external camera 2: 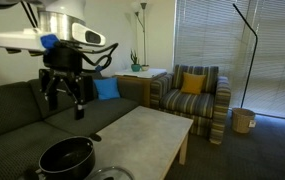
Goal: Put the lid on the pot
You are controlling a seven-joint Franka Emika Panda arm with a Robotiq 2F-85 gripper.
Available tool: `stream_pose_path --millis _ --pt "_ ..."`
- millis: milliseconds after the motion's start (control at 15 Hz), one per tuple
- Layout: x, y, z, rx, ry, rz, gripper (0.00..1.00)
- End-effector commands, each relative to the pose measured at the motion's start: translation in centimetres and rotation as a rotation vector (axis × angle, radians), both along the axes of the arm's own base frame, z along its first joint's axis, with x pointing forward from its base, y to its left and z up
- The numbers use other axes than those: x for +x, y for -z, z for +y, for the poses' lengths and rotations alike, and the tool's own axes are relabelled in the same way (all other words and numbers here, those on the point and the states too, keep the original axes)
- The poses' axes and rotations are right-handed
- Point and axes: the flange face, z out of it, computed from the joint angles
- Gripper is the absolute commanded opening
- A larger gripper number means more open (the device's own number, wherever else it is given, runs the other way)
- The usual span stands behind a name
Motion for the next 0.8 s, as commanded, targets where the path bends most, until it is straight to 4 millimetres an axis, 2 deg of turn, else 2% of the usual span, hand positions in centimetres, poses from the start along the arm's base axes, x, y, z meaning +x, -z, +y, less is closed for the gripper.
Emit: stream_pose_path --millis 0,533,600,733 --pt "1.6 3.9 -1.9 0.069 -0.014 0.011 1.0" --pt "5.3 10.9 -4.0 0.234 0.028 0.083 1.0" --pt "4.0 9.7 -3.1 0.172 0.024 0.065 1.0" --pt "4.8 10.8 -3.6 0.192 0.034 0.078 1.0"
